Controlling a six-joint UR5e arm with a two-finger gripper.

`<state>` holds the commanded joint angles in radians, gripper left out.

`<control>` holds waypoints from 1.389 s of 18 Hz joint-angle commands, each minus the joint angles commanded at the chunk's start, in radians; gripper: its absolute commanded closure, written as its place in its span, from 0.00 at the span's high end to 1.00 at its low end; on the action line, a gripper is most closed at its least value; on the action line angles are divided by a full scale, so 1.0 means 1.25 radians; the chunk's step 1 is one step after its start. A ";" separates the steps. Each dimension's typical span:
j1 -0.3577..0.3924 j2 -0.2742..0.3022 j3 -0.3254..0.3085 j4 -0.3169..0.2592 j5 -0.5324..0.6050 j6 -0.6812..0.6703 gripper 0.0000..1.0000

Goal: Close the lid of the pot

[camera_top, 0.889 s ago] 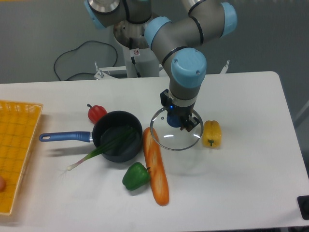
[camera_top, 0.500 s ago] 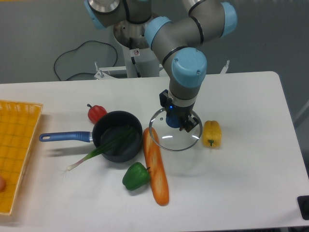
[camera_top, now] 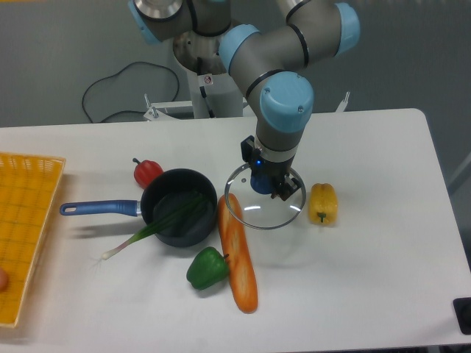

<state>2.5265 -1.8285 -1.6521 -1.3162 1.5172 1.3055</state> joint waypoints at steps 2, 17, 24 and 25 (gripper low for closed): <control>0.000 0.000 -0.002 0.000 -0.006 -0.001 0.44; 0.001 0.045 -0.060 -0.002 -0.082 -0.090 0.44; -0.007 0.056 -0.058 0.007 -0.191 -0.223 0.44; -0.016 0.059 -0.058 0.006 -0.191 -0.226 0.44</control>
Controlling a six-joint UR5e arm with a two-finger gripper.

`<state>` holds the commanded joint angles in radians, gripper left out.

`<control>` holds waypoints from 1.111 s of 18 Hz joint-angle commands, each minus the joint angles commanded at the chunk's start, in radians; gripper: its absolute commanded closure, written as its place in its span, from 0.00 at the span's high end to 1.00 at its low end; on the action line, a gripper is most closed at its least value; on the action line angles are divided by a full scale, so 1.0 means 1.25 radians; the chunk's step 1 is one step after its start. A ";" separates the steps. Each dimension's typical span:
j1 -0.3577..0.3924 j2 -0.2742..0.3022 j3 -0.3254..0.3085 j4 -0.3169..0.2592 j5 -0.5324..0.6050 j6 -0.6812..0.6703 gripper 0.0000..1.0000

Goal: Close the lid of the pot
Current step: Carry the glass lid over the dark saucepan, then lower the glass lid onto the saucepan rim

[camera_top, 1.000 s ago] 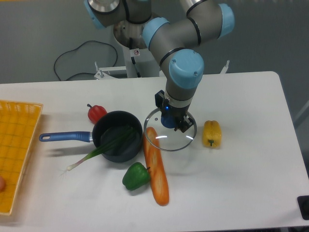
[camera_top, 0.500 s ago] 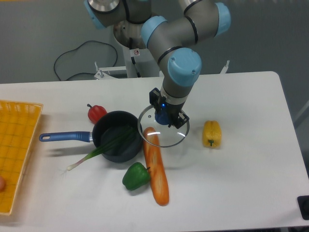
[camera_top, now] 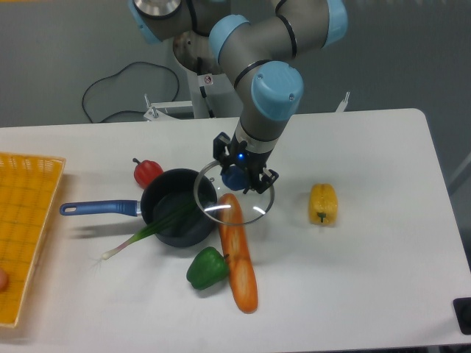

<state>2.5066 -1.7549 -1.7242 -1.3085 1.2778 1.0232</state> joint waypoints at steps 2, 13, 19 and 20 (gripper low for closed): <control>-0.005 0.000 -0.002 0.001 0.000 -0.018 0.44; -0.072 -0.010 -0.029 0.045 -0.001 -0.137 0.44; -0.086 -0.010 -0.055 0.060 -0.001 -0.139 0.44; -0.087 -0.010 -0.056 0.060 -0.001 -0.140 0.44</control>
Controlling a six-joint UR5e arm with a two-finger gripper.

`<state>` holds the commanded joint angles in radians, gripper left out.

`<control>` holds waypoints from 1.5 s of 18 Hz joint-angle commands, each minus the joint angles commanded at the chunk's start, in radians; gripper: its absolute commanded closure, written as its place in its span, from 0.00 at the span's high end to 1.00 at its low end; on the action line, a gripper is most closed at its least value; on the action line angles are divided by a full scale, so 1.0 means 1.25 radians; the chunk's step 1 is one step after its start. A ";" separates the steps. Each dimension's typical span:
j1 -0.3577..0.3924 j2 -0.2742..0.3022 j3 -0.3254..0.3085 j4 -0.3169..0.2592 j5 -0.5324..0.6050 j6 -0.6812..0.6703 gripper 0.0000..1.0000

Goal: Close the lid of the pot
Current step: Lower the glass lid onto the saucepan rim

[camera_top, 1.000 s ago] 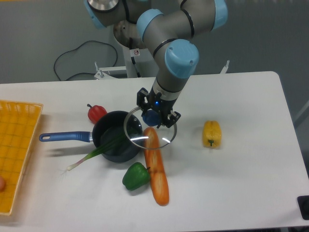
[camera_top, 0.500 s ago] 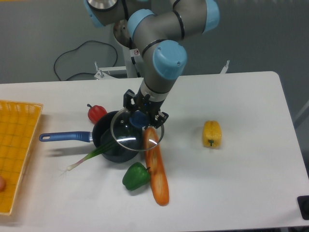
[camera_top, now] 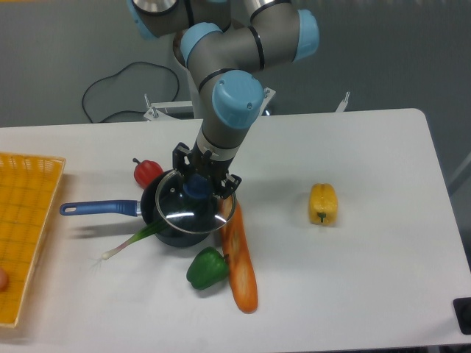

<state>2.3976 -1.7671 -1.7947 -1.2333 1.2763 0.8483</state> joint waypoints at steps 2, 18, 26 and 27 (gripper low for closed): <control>0.000 0.001 0.000 0.000 0.000 -0.010 0.44; -0.031 0.000 0.000 0.002 0.001 -0.064 0.45; -0.031 -0.005 -0.007 0.002 0.000 -0.064 0.45; -0.031 -0.005 -0.007 0.002 0.000 -0.065 0.45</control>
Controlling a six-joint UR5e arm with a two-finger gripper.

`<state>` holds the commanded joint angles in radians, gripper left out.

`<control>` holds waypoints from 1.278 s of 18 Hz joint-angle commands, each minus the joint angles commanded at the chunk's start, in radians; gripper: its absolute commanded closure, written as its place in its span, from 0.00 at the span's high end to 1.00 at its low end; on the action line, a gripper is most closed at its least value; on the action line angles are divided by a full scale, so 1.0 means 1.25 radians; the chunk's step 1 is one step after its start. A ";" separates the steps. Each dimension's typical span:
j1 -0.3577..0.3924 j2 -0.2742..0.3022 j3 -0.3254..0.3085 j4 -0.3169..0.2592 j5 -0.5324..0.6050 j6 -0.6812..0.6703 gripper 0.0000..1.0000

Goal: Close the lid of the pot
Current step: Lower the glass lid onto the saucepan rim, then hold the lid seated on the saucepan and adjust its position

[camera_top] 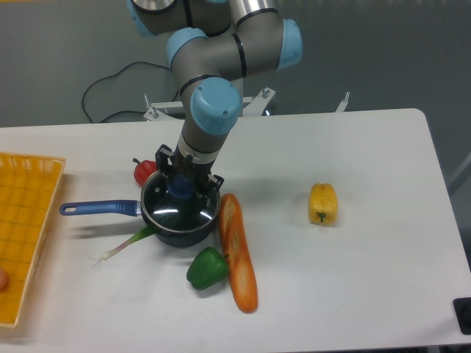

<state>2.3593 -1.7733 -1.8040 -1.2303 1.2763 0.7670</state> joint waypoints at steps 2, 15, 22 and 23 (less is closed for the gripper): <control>0.000 -0.001 -0.001 0.000 0.000 0.000 0.45; -0.011 -0.015 -0.004 0.001 0.001 -0.011 0.48; -0.011 -0.015 -0.004 0.001 0.001 -0.011 0.49; -0.011 -0.016 -0.004 0.005 0.001 -0.011 0.49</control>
<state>2.3455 -1.7932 -1.8086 -1.2242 1.2778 0.7532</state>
